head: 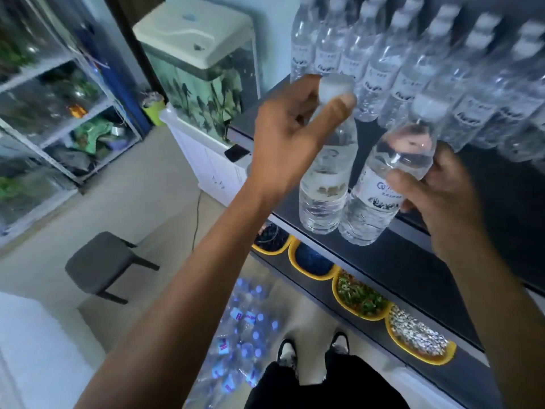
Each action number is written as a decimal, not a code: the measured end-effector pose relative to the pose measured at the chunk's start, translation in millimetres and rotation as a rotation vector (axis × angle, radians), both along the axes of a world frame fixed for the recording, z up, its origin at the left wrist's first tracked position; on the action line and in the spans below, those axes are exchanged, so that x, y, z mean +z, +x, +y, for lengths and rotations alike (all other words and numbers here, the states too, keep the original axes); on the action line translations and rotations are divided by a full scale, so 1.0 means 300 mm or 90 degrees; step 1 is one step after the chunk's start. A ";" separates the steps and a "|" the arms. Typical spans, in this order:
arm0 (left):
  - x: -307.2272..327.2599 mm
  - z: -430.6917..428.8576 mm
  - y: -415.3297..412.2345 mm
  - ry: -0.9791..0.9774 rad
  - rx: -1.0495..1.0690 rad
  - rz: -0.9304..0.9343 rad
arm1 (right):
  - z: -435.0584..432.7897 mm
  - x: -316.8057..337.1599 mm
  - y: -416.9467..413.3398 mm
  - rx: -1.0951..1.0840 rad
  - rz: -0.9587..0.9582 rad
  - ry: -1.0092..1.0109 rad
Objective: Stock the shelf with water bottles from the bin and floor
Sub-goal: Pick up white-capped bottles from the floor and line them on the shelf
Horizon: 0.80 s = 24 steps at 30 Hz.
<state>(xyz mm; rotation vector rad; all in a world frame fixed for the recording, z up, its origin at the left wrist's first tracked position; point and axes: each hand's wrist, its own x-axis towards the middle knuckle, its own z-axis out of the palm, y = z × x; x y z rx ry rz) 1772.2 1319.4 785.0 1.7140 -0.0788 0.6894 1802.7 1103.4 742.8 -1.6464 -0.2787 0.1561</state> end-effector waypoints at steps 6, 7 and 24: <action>0.038 -0.327 0.215 0.039 -0.146 0.001 | -0.357 0.034 0.076 -0.123 -0.028 -0.026; 0.034 -0.382 0.247 0.043 -0.168 0.007 | -0.412 0.034 0.085 -0.145 -0.028 -0.026; -0.133 -0.953 0.596 0.181 -0.322 0.084 | -0.898 -0.171 0.254 -0.286 -0.086 -0.005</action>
